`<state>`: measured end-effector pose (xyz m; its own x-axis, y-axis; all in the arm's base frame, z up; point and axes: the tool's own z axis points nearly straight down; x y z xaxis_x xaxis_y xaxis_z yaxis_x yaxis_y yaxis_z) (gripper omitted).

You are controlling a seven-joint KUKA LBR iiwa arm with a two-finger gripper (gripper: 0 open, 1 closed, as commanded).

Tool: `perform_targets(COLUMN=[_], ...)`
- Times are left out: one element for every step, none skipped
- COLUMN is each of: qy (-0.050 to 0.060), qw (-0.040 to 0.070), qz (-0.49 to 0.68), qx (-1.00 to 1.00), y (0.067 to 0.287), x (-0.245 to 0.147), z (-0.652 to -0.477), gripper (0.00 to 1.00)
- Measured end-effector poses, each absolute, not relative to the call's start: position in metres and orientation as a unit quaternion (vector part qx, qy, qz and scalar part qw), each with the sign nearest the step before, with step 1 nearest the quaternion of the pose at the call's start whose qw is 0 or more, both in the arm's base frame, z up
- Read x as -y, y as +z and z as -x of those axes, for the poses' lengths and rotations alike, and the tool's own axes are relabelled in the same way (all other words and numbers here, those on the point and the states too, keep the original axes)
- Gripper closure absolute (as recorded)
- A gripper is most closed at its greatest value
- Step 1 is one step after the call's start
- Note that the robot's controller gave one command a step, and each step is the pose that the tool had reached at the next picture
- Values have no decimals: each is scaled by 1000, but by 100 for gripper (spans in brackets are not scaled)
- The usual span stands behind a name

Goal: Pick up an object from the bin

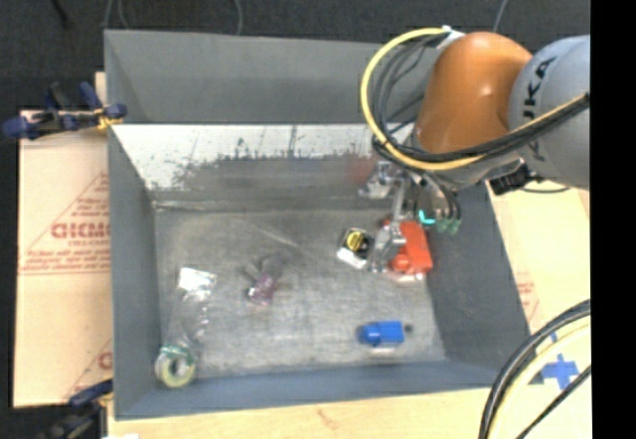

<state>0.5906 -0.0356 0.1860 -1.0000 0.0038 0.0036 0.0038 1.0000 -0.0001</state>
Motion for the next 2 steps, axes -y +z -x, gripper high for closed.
perform_targets(qy=[2, 0], qw=[-4, -2], qz=[-78, -341], qx=[997, 940], y=[73, 101], x=[-52, -120], z=[-598, -567], gripper=[0, 0])
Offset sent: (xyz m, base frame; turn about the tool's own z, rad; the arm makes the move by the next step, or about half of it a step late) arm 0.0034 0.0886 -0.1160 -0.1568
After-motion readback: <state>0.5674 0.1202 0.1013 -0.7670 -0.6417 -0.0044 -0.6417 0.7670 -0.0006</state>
